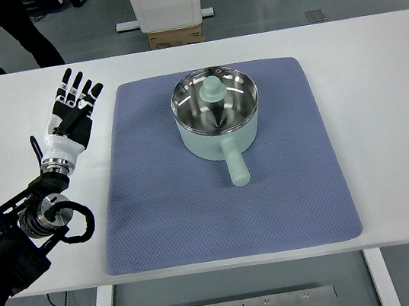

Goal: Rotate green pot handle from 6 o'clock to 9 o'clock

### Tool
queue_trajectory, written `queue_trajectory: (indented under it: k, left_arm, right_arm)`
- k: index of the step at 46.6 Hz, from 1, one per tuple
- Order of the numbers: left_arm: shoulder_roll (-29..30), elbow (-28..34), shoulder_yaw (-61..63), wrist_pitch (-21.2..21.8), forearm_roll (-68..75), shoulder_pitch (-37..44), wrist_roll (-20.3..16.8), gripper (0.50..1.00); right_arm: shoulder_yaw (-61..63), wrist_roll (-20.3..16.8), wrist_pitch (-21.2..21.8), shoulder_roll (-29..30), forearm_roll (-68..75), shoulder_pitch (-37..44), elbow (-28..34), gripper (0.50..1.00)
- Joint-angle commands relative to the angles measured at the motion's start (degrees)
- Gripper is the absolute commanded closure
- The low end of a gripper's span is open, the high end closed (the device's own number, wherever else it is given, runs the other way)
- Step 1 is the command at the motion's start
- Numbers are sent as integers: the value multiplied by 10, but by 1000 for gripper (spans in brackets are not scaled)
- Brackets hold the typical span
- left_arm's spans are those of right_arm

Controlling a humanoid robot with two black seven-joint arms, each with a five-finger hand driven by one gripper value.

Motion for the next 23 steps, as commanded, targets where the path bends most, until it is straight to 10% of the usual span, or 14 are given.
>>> queue_trajectory:
  k: [1, 23]
  left_arm:
    - [0, 0, -1, 0, 1, -2, 0, 500]
    - [3, 0, -20, -1, 6, -3, 0, 500]
  right_arm:
    - [0, 0, 0, 0, 0, 0, 1, 500]
    - [0, 0, 0, 0, 0, 0, 0, 500]
